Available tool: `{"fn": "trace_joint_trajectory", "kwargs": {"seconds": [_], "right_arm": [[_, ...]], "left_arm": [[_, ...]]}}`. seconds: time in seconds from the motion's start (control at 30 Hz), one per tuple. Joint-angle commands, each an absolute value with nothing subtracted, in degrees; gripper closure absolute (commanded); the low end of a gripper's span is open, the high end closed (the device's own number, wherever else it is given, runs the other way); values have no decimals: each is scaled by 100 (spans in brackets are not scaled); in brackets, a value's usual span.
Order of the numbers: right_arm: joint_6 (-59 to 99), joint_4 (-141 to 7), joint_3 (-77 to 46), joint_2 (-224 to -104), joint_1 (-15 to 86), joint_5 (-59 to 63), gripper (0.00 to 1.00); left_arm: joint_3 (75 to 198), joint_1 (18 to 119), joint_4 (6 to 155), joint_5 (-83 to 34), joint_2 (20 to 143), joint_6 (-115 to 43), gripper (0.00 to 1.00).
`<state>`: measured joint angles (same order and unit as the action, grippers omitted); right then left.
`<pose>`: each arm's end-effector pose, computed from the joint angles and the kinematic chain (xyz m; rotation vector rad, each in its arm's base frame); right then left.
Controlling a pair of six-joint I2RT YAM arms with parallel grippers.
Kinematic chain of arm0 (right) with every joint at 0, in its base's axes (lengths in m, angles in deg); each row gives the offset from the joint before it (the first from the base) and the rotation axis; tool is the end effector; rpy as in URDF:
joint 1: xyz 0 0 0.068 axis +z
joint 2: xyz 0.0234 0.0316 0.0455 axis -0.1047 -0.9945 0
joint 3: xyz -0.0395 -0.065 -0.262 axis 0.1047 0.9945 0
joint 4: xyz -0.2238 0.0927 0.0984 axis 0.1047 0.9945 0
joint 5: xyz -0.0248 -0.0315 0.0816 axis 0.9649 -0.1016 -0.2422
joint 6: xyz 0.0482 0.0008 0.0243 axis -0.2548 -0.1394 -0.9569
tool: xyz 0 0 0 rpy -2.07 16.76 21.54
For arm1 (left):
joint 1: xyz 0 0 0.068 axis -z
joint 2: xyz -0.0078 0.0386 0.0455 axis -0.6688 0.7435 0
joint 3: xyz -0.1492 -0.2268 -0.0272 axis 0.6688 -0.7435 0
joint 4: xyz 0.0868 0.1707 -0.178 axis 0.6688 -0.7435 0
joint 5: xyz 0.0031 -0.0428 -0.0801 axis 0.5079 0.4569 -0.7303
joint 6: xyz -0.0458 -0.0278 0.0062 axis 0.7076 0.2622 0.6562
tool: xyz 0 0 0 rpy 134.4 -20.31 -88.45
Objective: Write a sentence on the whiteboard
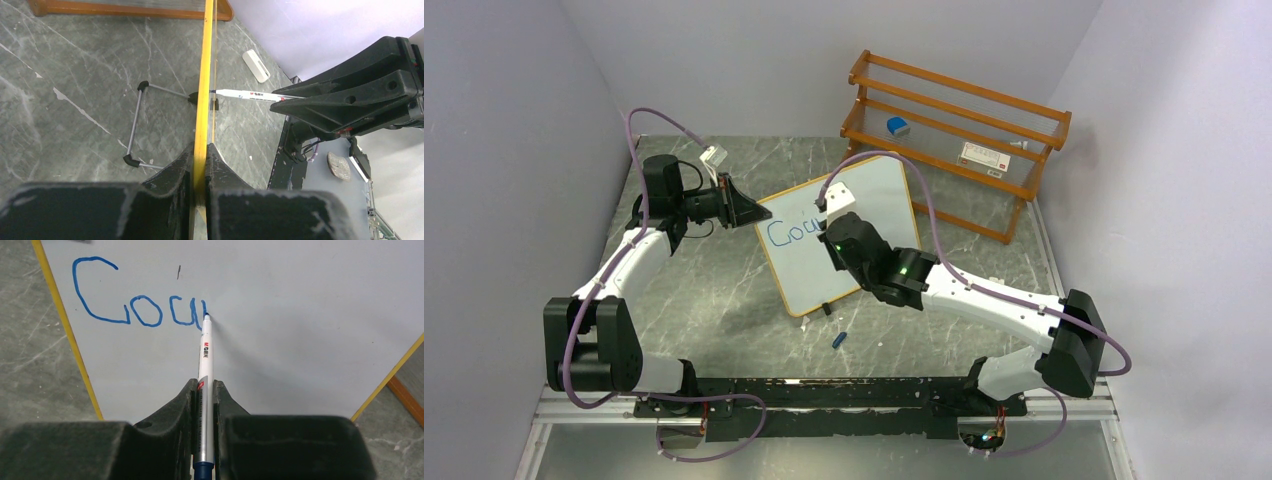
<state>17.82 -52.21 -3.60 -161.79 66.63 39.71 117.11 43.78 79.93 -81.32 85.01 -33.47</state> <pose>0.1687 0.2629 0.3150 -0.5927 1.9354 0.2148 0.2956 -0.0416 0.2795 0.5331 1.8805 -1.3091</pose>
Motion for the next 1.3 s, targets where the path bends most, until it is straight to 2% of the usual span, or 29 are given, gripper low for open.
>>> {"fn": "trace_joint_trajectory", "kwargs": {"seconds": [0.0,1.27], "right_arm": [[1812,-5511,-351,-16142,6583,4163,100],[1817,-5049,-268,-15816,6424,3909,100]], "left_arm": [[11731,4540,7677,-8138,8630,-3534,95],[11766,4549,7571,-8066,8647,-3606,95]]}}
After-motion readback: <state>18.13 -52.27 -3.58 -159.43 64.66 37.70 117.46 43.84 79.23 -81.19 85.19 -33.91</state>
